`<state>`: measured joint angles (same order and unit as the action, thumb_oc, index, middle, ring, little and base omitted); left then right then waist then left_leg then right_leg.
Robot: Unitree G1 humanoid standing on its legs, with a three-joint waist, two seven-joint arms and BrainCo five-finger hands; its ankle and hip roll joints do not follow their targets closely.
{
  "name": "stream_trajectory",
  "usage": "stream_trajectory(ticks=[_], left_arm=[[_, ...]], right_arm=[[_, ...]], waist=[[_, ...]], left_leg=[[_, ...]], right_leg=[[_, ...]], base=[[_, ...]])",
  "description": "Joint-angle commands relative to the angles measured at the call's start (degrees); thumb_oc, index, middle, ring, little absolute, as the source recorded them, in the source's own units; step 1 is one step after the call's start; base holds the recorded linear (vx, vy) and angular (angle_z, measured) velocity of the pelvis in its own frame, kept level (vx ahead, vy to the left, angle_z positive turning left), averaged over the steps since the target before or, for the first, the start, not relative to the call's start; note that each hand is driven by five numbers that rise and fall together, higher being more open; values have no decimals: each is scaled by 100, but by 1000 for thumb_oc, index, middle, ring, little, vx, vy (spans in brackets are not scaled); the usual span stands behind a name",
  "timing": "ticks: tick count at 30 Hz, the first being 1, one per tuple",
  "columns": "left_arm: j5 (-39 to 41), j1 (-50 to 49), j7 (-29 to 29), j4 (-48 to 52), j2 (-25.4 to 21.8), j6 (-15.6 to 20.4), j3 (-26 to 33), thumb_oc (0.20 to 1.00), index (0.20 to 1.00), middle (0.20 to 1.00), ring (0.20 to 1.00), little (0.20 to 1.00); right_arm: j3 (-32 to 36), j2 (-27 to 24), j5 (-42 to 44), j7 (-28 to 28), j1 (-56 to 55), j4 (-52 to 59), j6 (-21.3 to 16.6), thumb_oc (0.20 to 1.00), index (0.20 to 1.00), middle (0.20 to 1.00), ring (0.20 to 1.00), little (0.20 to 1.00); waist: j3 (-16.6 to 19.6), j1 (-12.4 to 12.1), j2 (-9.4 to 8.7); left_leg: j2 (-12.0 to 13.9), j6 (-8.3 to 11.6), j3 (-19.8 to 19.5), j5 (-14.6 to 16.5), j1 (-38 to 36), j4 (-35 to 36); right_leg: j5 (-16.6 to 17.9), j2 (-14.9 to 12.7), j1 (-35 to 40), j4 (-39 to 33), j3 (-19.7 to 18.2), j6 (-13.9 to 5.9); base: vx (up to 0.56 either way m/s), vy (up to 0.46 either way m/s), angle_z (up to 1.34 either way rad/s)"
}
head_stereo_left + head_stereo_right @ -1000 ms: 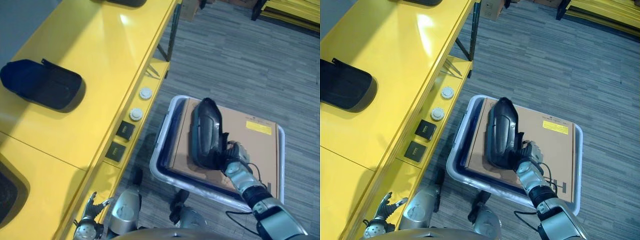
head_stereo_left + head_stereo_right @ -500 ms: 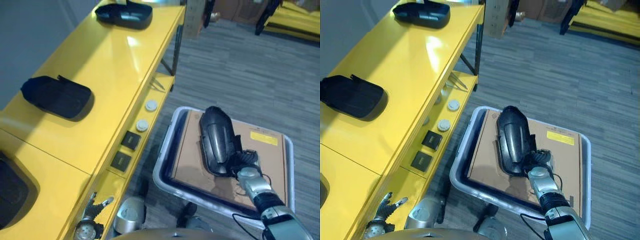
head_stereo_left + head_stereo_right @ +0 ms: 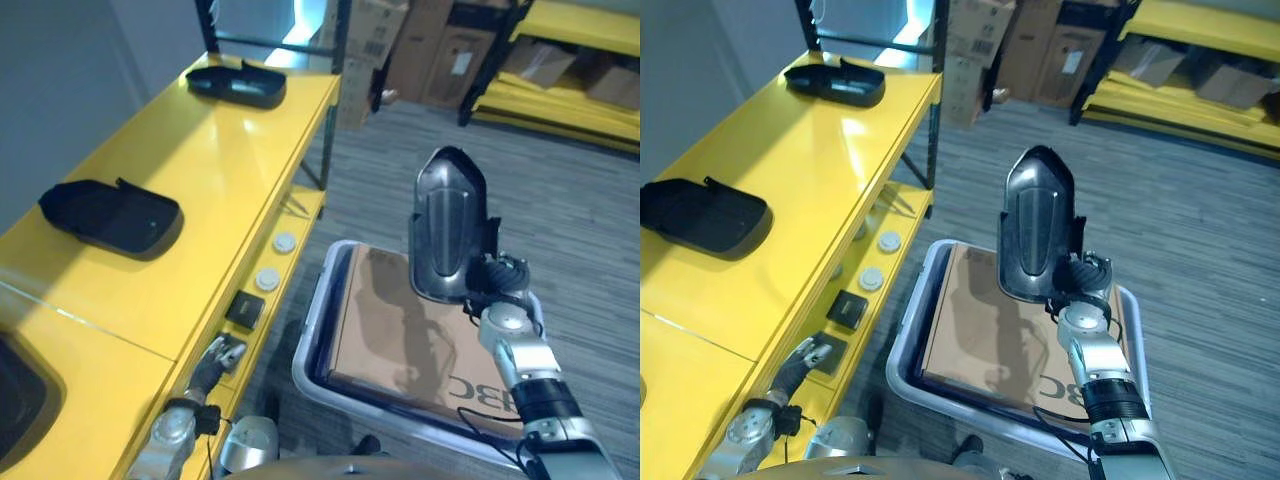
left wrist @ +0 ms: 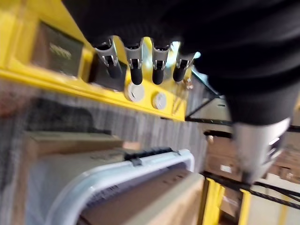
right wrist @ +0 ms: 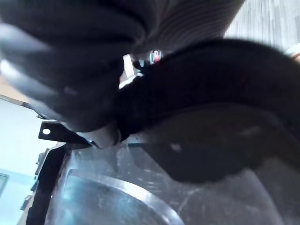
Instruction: Move parts from the plastic box to the shelf.
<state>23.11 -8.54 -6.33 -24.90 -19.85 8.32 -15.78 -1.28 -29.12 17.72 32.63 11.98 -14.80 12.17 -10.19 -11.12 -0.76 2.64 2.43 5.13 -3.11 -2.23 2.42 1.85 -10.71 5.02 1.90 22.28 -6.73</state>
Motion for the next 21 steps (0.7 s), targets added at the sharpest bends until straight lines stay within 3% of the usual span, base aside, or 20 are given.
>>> stream_trajectory(ticks=[1, 3, 9, 15, 21], left_arm=[[1005, 243, -690, 575, -174, -145, -129, 1000, 1000, 1000, 1000, 1000], [1730, 524, -912, 1198, -90, -593, -193, 1000, 1000, 1000, 1000, 1000], [2584, 1616, -475, 1955, 279, -1212, -748, 1000, 1000, 1000, 1000, 1000], [2788, 2550, -13, 1710, 718, -1742, -1131, 1000, 1000, 1000, 1000, 1000], [2733, 2609, 32, 1682, 742, -1824, -1138, 1000, 1000, 1000, 1000, 1000]], right_arm=[[-114, -150, -248, -43, 251, 147, -204, 200, 200, 200, 200, 200], [-294, -19, -308, -67, 309, 99, -207, 200, 200, 200, 200, 200], [-974, 320, -425, -141, 784, -177, -248, 200, 200, 200, 200, 200], [-1695, 654, -666, -300, 1284, -236, -31, 200, 200, 200, 200, 200], [-1737, 674, -688, -305, 1325, -244, -15, 200, 200, 200, 200, 200]], waist=[[330, -97, 79], [370, -69, 67], [450, 77, 18], [564, 287, 2], [564, 299, 7]], left_leg=[[283, 15, 209, 158, 43, -106], [294, 18, 218, 162, 17, -117], [335, 42, 268, 156, -9, -163], [359, 76, 387, 156, -80, -169], [363, 80, 402, 156, -92, -163]], right_leg=[[-8, -385, -16, 55, -178, -434], [21, -382, 20, 11, -181, -432], [80, -352, 46, -70, -259, -422], [133, -327, 59, -165, -394, -421], [140, -326, 65, -180, -403, -424]], base=[[-1, -42, -6], [-16, -62, -14], [-13, -52, -5], [3, -1, -8], [2, 1, -6]])
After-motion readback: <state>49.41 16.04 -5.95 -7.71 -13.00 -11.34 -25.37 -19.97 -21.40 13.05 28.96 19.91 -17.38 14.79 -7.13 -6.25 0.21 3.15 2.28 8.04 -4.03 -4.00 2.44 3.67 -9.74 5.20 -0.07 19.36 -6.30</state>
